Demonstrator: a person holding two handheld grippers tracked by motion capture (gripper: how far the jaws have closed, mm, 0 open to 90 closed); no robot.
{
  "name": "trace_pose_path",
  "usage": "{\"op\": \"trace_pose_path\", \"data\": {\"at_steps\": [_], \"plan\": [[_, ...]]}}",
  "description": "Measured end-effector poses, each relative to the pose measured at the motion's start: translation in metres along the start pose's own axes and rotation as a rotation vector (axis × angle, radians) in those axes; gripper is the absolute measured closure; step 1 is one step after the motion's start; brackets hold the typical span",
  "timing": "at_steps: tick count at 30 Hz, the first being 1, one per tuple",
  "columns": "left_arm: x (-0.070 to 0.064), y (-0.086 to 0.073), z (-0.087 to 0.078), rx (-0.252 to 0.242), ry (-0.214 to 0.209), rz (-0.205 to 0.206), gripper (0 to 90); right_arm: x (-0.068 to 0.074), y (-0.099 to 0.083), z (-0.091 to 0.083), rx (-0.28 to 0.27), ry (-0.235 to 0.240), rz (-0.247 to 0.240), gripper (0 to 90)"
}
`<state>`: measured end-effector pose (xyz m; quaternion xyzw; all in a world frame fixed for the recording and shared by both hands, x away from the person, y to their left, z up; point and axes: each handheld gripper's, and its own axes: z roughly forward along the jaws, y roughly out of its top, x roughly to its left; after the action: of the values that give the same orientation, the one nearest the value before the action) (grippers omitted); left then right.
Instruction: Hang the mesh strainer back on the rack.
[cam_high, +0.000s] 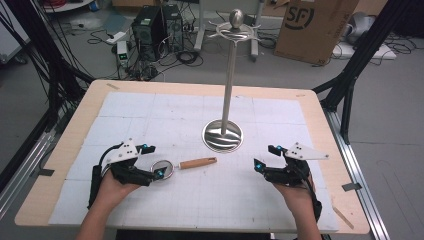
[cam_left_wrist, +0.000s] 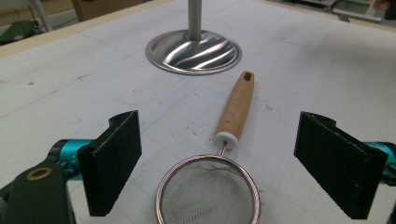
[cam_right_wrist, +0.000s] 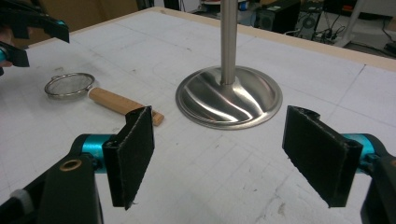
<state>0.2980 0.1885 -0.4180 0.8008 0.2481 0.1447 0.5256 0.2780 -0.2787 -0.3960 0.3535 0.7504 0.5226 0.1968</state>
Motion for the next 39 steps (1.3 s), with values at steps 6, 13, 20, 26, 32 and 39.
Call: {"op": "trace_pose_path", "data": {"at_steps": [6, 13, 20, 26, 32, 39], "plan": [[0.001, 0.013, 0.017, 0.096, -0.02, 0.045, 16.0, -0.003, 0.0, -0.004, -0.01, -0.013, 0.01, 24.3], [-0.001, 0.027, 0.038, 0.198, -0.059, 0.101, 16.7, -0.003, 0.0, 0.0, 0.0, -0.007, 0.005, 24.3], [-0.007, 0.036, 0.058, 0.296, -0.083, 0.157, 20.8, -0.003, -0.001, 0.001, 0.002, -0.004, 0.002, 24.4], [-0.009, 0.036, 0.076, 0.394, -0.098, 0.195, 26.7, -0.002, -0.001, 0.002, 0.005, 0.0, 0.004, 24.4], [-0.01, 0.036, 0.087, 0.45, -0.119, 0.208, 38.9, -0.002, -0.002, 0.003, 0.009, 0.004, 0.004, 24.4], [-0.011, 0.035, 0.089, 0.505, -0.124, 0.224, 52.9, -0.002, -0.002, 0.004, 0.011, 0.007, 0.005, 24.4]]}}
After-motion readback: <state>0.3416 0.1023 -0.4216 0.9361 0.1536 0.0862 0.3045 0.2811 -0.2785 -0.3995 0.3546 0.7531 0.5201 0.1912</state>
